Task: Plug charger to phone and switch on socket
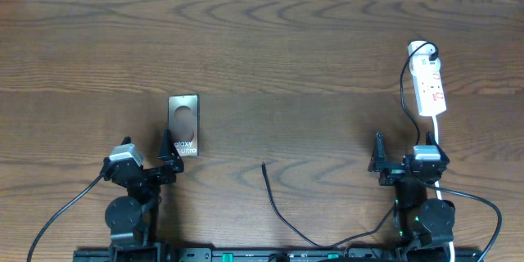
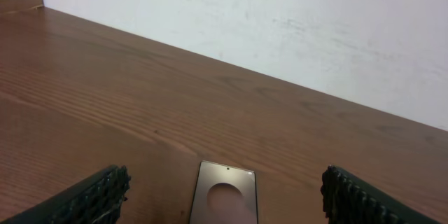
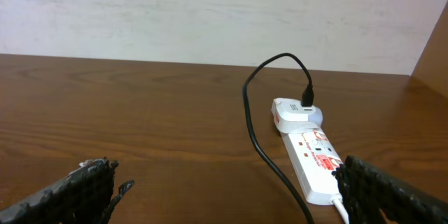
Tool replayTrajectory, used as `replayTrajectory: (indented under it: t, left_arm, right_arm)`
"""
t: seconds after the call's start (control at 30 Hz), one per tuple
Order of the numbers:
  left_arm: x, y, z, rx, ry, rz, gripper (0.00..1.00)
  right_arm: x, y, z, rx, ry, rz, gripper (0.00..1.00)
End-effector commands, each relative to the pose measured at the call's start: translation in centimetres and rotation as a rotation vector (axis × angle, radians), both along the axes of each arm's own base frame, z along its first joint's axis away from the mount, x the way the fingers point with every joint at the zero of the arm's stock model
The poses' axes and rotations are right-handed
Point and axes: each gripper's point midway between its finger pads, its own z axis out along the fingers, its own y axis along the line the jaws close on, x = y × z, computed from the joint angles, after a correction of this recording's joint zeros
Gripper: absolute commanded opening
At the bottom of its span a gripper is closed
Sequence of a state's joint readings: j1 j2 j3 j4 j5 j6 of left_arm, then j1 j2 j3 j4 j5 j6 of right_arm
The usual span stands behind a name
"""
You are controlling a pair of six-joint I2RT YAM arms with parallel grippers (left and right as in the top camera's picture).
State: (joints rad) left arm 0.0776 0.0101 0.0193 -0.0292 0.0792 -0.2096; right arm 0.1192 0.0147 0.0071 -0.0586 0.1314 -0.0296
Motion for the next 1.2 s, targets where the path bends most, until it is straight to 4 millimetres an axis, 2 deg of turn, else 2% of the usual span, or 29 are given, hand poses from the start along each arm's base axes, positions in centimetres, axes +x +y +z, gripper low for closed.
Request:
replayTrajectory:
  t: [0.0,1.17]
  left_arm:
    - [-0.08,-0.13,-1.5,-0.006,0.045,-0.009,0.9]
    - [-0.08,-0.13,-1.5,-0.006,0.045,-0.009,0.9]
  right_arm:
    - [-0.04,-0.51,0.1,0.014,-0.007,-0.026,0.99]
    - [-0.04,-0.51,0.1,0.014,-0.007,-0.026,0.99]
